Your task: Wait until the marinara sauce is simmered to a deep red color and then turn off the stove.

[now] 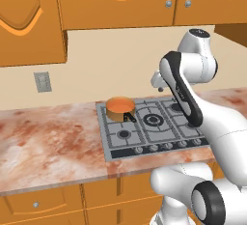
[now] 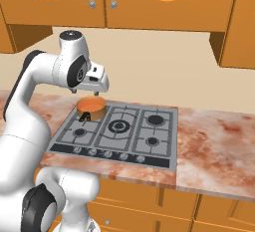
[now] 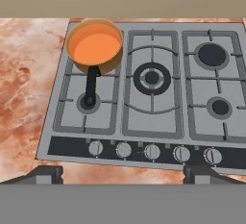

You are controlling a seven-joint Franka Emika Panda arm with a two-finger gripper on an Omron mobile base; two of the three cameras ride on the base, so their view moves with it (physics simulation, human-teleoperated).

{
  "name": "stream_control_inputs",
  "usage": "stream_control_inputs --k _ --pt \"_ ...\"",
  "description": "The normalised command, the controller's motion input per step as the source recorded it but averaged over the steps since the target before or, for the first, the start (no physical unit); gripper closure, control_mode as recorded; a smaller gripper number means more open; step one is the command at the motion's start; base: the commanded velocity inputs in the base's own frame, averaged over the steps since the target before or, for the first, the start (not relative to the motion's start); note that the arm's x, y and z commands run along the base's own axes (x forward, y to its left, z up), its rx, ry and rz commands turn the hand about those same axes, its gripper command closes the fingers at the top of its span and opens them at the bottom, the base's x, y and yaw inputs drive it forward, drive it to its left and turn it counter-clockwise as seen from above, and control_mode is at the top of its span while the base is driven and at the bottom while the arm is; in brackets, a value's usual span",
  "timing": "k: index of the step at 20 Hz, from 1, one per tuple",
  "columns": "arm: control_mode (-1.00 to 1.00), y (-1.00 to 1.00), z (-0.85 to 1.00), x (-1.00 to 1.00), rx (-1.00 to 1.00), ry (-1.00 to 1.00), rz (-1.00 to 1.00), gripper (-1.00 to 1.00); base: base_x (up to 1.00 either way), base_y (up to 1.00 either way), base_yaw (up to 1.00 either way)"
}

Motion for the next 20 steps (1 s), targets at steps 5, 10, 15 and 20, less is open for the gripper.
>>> stream_control_inputs --k 5,10,15,20 --pt "-1.0 0.0 0.0 0.0 0.0 0.0 0.0 -1.0 0.0 0.0 0.0" --pt "-1.0 0.0 0.0 0.0 0.0 0.0 0.0 -1.0 0.0 0.0 0.0" --pt "-1.0 0.0 0.0 0.0 0.0 0.0 0.0 -1.0 0.0 0.0 0.0" --pt "-1.0 0.0 0.0 0.0 0.0 0.0 0.0 -1.0 0.0 0.0 0.0"
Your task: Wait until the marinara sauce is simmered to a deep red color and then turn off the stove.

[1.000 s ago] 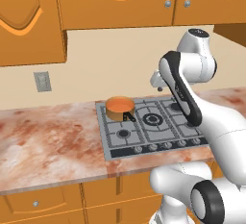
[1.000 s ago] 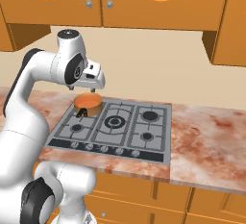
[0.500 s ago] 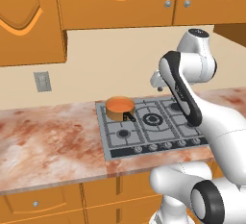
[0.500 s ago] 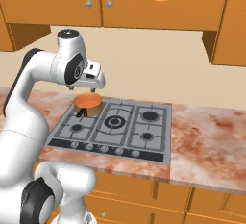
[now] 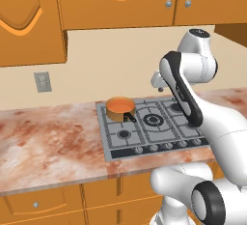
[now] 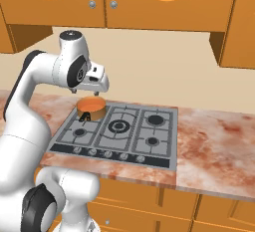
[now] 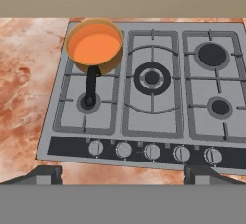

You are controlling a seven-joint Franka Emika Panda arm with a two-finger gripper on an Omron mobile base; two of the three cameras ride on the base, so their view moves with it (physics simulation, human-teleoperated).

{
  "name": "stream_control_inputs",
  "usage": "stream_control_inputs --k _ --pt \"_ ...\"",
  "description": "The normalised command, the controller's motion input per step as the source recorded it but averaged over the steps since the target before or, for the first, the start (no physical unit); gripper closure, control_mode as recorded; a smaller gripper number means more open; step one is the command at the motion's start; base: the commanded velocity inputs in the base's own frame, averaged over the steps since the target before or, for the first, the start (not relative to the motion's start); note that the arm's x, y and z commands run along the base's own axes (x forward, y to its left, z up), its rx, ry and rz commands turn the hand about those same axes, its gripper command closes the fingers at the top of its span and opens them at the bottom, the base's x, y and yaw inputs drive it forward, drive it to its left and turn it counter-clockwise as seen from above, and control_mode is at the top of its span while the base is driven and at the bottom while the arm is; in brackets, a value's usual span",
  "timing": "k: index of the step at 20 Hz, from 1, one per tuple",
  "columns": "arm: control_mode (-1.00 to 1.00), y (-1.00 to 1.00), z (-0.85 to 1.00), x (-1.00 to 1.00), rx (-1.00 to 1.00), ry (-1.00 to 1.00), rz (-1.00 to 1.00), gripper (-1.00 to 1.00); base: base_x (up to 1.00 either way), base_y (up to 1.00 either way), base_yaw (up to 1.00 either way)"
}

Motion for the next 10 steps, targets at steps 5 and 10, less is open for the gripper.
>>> stream_control_inputs --k 5,10 --pt "-1.0 0.0 0.0 0.0 0.0 0.0 0.0 -1.0 0.0 0.0 0.0" --pt "-1.0 0.0 0.0 0.0 0.0 0.0 0.0 -1.0 0.0 0.0 0.0"
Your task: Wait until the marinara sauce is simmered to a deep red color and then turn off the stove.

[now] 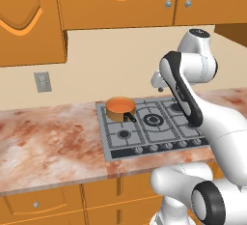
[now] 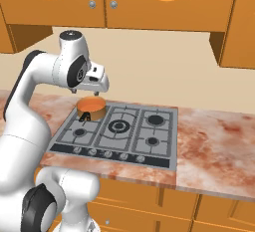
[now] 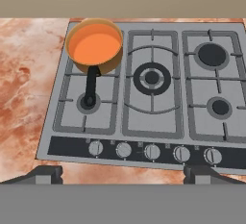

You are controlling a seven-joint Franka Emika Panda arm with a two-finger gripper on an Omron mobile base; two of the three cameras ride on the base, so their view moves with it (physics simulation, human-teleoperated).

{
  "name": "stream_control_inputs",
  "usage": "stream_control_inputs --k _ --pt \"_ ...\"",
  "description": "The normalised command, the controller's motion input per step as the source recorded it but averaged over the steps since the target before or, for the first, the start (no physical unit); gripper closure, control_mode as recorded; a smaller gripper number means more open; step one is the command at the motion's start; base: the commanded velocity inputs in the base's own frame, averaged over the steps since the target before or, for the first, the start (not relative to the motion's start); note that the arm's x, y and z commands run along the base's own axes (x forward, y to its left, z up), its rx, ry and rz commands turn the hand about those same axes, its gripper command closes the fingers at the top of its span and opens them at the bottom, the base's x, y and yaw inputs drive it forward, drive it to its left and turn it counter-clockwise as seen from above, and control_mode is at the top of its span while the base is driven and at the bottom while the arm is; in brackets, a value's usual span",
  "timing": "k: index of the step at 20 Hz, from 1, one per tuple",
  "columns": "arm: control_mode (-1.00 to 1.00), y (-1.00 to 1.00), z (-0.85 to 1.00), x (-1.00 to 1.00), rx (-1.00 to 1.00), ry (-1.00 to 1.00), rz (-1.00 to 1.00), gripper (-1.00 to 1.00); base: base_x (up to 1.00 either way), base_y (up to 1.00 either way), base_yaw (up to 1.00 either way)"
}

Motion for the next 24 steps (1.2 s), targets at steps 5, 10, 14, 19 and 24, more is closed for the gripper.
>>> stream_control_inputs --k 5,10,14,19,24 --pt "-1.0 0.0 0.0 0.0 0.0 0.0 0.0 -1.0 0.0 0.0 0.0" --pt "-1.0 0.0 0.0 0.0 0.0 0.0 0.0 -1.0 0.0 0.0 0.0" --pt "-1.0 0.0 0.0 0.0 0.0 0.0 0.0 -1.0 0.0 0.0 0.0" --pt "-1.0 0.0 0.0 0.0 0.0 0.0 0.0 -1.0 0.0 0.0 0.0" --pt "-1.0 0.0 0.0 0.0 0.0 0.0 0.0 -1.0 0.0 0.0 0.0"
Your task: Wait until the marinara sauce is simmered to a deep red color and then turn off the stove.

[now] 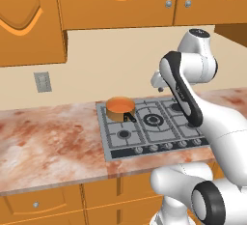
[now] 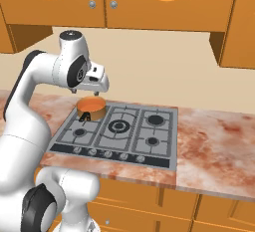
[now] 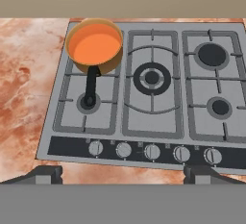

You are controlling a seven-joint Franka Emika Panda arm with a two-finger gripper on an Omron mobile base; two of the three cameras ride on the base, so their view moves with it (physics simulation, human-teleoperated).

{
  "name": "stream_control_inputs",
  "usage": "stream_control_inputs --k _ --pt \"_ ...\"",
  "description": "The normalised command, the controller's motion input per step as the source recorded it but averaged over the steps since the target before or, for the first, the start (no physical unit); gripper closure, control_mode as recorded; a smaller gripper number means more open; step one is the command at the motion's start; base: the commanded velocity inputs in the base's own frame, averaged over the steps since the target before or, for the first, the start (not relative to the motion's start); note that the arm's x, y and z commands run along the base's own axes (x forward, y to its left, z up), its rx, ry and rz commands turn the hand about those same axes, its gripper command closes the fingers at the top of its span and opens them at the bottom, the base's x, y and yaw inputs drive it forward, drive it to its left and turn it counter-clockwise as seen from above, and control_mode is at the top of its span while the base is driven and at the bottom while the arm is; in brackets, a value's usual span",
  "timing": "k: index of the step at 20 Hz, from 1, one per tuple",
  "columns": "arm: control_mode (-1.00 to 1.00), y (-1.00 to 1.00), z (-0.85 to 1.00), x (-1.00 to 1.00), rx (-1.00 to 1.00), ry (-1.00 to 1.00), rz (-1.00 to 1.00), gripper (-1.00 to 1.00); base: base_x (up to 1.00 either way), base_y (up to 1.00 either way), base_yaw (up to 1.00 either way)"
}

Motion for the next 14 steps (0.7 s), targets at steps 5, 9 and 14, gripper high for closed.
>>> stream_control_inputs --k 5,9,14 --pt "-1.0 0.0 0.0 0.0 0.0 0.0 0.0 -1.0 0.0 0.0 0.0" --pt "-1.0 0.0 0.0 0.0 0.0 0.0 0.0 -1.0 0.0 0.0 0.0" --pt "-1.0 0.0 0.0 0.0 0.0 0.0 0.0 -1.0 0.0 0.0 0.0"
